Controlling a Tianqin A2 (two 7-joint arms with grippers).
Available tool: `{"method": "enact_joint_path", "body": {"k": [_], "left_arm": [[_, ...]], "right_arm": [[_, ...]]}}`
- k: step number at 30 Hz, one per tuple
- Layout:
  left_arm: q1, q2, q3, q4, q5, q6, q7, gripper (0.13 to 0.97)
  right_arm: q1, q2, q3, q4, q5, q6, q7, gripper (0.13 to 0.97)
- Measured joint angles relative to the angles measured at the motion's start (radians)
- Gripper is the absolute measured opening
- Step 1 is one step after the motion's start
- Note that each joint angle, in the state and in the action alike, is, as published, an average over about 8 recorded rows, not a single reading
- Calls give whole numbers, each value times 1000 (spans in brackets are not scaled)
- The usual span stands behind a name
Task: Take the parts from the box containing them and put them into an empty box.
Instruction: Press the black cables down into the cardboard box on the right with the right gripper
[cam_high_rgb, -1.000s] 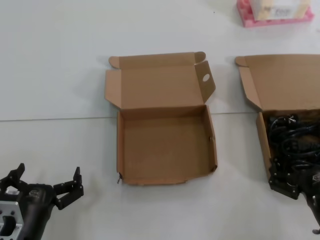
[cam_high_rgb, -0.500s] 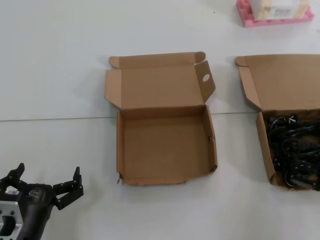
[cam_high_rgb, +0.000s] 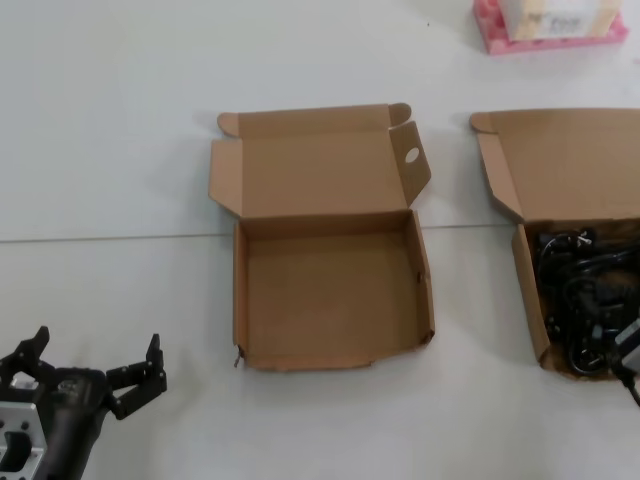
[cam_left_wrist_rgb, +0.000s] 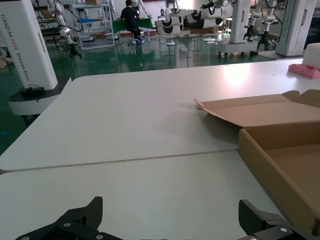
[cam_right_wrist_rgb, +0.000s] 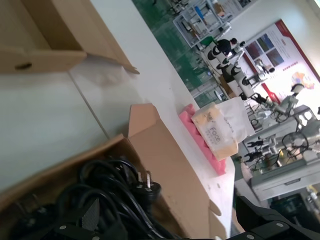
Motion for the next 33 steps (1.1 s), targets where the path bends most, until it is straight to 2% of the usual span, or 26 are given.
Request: {"method": "enact_joint_path", "body": {"k": [5, 10, 14, 22, 33], "left_arm": [[0, 0, 0, 0, 0, 0, 0, 966], [0, 0, 0, 0, 0, 0, 0, 966], [0, 0, 0, 0, 0, 0, 0, 966], [0, 0, 0, 0, 0, 0, 0, 966], [0, 0, 0, 0, 0, 0, 0, 966]], "right_arm": [[123, 54, -178, -45, 61, 59, 0, 966], [178, 66, -250, -107, 92, 56, 0, 966], [179, 49, -226, -164, 77, 16, 1, 966], [153, 1, -113, -242, -2, -79, 14, 966], [130, -70, 6, -314, -184, -191, 83, 966]]}}
